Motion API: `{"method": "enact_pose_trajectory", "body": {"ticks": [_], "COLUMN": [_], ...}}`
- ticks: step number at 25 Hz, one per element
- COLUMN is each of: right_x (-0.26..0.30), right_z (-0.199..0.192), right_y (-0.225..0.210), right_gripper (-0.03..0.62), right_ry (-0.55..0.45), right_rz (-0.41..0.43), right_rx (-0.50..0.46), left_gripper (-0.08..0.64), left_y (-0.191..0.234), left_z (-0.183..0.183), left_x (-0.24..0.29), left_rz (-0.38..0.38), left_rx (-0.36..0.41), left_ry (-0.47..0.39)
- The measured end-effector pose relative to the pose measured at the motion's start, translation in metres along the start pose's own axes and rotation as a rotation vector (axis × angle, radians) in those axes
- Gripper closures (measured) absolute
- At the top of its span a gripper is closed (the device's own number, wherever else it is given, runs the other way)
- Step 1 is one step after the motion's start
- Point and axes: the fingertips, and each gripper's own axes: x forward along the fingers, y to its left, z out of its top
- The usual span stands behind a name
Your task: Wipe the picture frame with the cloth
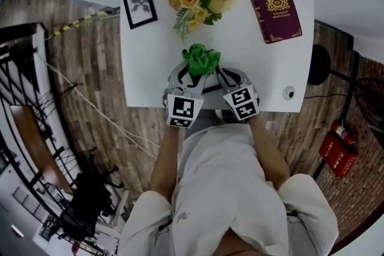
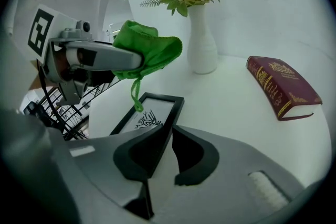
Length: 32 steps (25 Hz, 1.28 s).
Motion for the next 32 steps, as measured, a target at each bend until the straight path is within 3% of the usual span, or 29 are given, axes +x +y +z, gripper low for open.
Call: {"method": "enact_pose_trajectory", "body": {"ticks": [11, 32], "right_x": [0.009, 0.014], "right_z": [-0.001, 0.000], "right_y": [0.002, 0.004], "right_gripper": [0.518, 0.525], "right_ry": [-0.006, -0.039], "right_rz": [0.022, -0.002], "right_rx": [0.038, 0.106], "left_gripper": [0.393, 0.396], "left_y": [-0.017, -0.024], "left_z": [-0.021, -0.050], "left_x": [0.035, 0.068], "left_rz": [-0.060, -0.068], "left_rx": [0.041, 0.048], "left_ry": [0.082, 0.192]}}
